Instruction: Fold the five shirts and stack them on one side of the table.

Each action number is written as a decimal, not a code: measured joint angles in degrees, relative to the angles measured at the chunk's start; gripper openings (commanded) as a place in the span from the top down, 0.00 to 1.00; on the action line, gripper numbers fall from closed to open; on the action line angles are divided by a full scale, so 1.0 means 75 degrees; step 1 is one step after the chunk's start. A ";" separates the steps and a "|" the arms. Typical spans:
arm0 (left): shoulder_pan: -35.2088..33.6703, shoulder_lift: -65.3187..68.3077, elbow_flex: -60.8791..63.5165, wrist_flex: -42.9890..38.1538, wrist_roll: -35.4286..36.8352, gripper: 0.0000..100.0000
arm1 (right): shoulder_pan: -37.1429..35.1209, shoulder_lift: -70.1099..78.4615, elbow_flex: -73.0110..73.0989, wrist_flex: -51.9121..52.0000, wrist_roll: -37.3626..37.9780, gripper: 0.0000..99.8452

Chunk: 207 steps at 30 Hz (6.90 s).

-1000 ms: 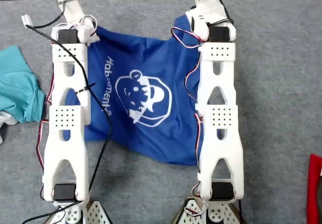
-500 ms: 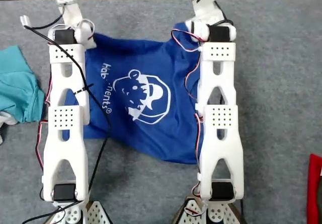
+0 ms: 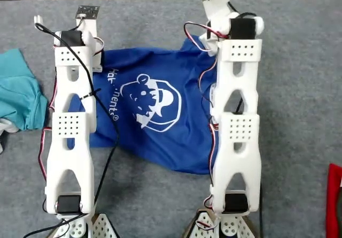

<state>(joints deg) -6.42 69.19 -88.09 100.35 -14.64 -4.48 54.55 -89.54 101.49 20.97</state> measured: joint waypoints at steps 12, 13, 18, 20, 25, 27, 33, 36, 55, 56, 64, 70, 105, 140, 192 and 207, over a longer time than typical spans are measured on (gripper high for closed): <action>0.0000 -0.3892 0.5814 0.0000 -0.0680 0.98 | 0.0000 -0.3388 0.5122 0.0000 0.0000 0.99; 0.0000 -0.4208 0.6341 0.0000 -0.0750 0.98 | 0.0000 -0.3540 0.5427 0.0000 0.0000 0.99; 0.0000 -0.5568 0.8568 0.0000 -0.1184 0.98 | 0.0000 -0.4103 0.6693 0.0000 0.0234 0.99; 0.0000 -0.6048 0.9319 0.0000 -0.1371 0.98 | 0.0000 -0.4360 0.7221 0.0000 0.0281 0.99; -0.0176 -0.7232 1.0807 0.0000 -0.1747 0.98 | 0.0000 -0.5404 0.8803 0.0000 0.0574 0.99; -0.0270 -0.7666 1.1276 0.0000 -0.1899 0.98 | 0.0000 -0.5990 0.9553 -0.0012 0.0797 0.99; -0.0258 -0.8709 1.2566 0.0000 -0.2086 0.98 | 0.0047 -0.8076 1.2237 -0.0539 0.1360 0.99; -0.0258 -0.9061 1.2952 0.0000 -0.2262 0.98 | 0.0059 -0.9155 1.3585 -0.0832 0.1465 0.99; -0.1078 -0.9354 1.4675 -0.0457 -0.2977 0.98 | 0.0375 -1.2542 1.7606 -0.1196 0.1758 0.99; -0.1078 -0.9354 1.4758 -0.0539 -0.2977 0.98 | 0.0434 -1.2554 1.7641 -0.1196 0.1887 0.98; -0.1078 -0.9366 1.4793 -0.0844 -0.2977 0.83 | 0.0481 -1.2566 1.7747 -0.0973 0.2954 0.67; -0.1149 -0.9366 1.3093 -0.0281 -0.2579 0.81 | 0.0504 -1.2566 1.6258 -0.0656 0.3048 0.65; -0.0727 -0.3552 0.7865 -0.1465 -0.0563 0.82 | 0.0516 -0.4454 1.2331 -0.4173 0.0680 0.78; -0.0656 -0.0246 -0.0188 -0.1254 0.0856 0.98 | 0.1196 -0.3516 0.7924 -0.3130 0.0270 0.99; -0.0434 -0.8873 1.3070 -0.2133 0.0023 0.80 | 0.0035 -0.8686 1.3527 -0.2204 0.4337 0.83; -0.0633 -0.7338 1.3374 -0.3892 0.3411 0.81 | 0.0023 -0.9963 1.7512 -0.5075 0.5193 0.83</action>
<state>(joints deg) -11.16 14.15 12.22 71.16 10.95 -4.31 -20.18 41.80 63.43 59.91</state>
